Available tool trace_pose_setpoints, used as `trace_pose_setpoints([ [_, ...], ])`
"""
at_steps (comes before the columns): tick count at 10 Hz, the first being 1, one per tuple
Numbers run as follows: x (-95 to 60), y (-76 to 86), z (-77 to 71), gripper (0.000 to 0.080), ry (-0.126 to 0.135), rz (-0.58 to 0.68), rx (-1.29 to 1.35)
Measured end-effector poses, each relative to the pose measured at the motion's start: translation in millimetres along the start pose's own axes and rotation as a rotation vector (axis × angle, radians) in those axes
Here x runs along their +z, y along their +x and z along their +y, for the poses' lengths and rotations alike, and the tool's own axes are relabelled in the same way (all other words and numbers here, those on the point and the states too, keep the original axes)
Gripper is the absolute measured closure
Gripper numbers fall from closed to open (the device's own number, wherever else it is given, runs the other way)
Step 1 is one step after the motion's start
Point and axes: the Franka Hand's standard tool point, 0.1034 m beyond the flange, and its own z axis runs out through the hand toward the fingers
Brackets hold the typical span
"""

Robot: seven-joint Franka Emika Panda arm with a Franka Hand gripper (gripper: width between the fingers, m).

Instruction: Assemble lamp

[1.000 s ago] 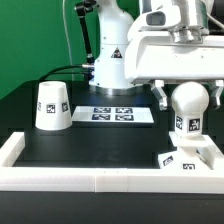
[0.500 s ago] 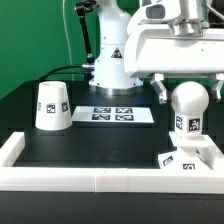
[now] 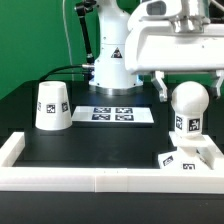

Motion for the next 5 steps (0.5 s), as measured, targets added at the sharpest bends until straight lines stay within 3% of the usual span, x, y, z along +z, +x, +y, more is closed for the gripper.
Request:
trace_pose_setpoints([
  [3, 0.3, -1.1, -3.0, 0.0101, 0.054, -0.197, 0.006],
  [5, 2.8, 3.3, 1.2, 0.0101, 0.068, -0.263, 0.002],
])
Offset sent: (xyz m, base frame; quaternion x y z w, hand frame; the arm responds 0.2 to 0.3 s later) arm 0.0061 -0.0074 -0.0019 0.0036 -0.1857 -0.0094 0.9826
